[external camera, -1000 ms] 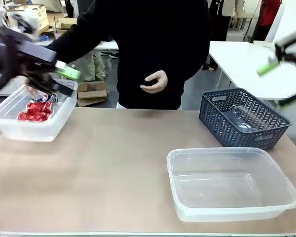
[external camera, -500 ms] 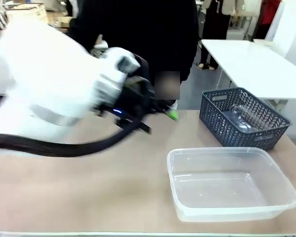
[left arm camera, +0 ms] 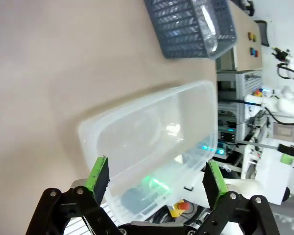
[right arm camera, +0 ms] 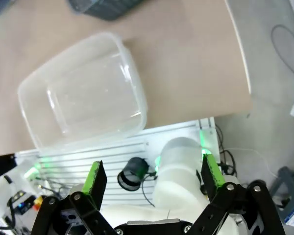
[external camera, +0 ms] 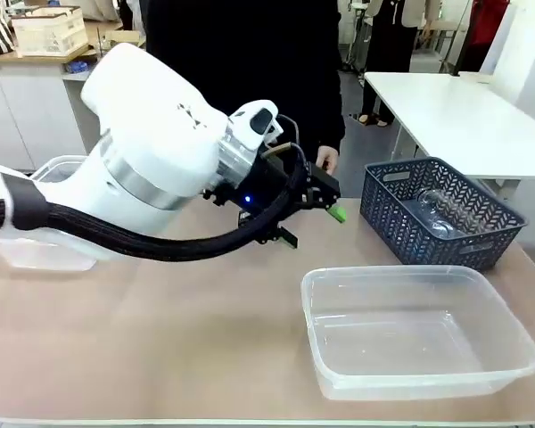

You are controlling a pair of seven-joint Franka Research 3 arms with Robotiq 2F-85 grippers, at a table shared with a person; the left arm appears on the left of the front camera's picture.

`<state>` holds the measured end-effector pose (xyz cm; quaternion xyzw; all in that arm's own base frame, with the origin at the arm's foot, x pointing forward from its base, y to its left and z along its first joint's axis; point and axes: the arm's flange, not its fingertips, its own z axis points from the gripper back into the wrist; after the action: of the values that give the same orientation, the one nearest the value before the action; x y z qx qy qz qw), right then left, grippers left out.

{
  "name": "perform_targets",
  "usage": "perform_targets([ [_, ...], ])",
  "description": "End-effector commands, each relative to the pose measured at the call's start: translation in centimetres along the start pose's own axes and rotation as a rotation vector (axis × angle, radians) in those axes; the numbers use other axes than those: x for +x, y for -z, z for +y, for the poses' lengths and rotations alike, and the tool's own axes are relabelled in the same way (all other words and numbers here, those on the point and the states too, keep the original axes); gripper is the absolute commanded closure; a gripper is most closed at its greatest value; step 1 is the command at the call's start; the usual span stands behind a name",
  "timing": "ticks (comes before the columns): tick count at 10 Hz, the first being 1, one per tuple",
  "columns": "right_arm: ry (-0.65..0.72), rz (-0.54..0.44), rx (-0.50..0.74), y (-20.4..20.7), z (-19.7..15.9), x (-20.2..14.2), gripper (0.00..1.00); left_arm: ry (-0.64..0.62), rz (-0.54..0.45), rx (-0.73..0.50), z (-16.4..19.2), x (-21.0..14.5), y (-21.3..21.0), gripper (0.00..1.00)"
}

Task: Sort the waste into each basket.
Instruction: Pick up the Organizing box on the right side of the table and lift it.

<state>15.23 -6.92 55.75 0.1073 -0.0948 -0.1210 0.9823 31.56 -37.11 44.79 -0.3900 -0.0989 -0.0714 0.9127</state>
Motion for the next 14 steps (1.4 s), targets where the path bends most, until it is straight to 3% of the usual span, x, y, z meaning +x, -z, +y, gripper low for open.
perform_targets([
  [1,-0.044,0.074,0.028,6.4,0.9,1.7,0.00,-0.037,0.086,0.111,0.6,-0.9,4.6,0.00],
  [2,-0.043,0.103,0.042,9.2,1.0,1.6,0.00,-0.084,0.156,0.188,1.2,-2.2,7.2,0.00],
  [3,-0.046,0.142,0.049,12.1,1.0,1.2,0.00,-0.145,0.157,0.322,1.6,-3.4,8.6,0.00],
  [4,-0.047,0.184,0.025,14.8,1.4,0.8,0.00,-0.164,0.207,0.349,1.6,-4.3,9.6,0.00],
  [5,-0.086,0.267,0.010,18.1,2.2,0.4,0.00,-0.179,0.192,0.392,1.7,-4.9,10.3,0.00],
  [7,-0.136,0.409,-0.085,24.1,3.3,-1.0,0.00,-0.186,0.143,0.354,1.9,-5.1,11.5,0.00],
  [8,-0.129,0.425,-0.150,26.4,3.2,-2.2,0.00,-0.192,0.125,0.339,2.1,-5.0,12.1,0.00],
  [10,-0.115,0.428,-0.131,30.5,2.4,-4.7,0.00,-0.180,0.135,0.332,1.9,-5.2,12.5,0.00],
  [12,-0.078,0.417,-0.142,32.1,0.9,-5.1,0.00,-0.184,0.141,0.341,1.9,-5.2,12.4,0.00],
  [14,-0.019,0.342,-0.138,32.7,-0.3,-5.4,0.00,-0.185,0.147,0.341,1.9,-5.0,12.3,0.00],
])
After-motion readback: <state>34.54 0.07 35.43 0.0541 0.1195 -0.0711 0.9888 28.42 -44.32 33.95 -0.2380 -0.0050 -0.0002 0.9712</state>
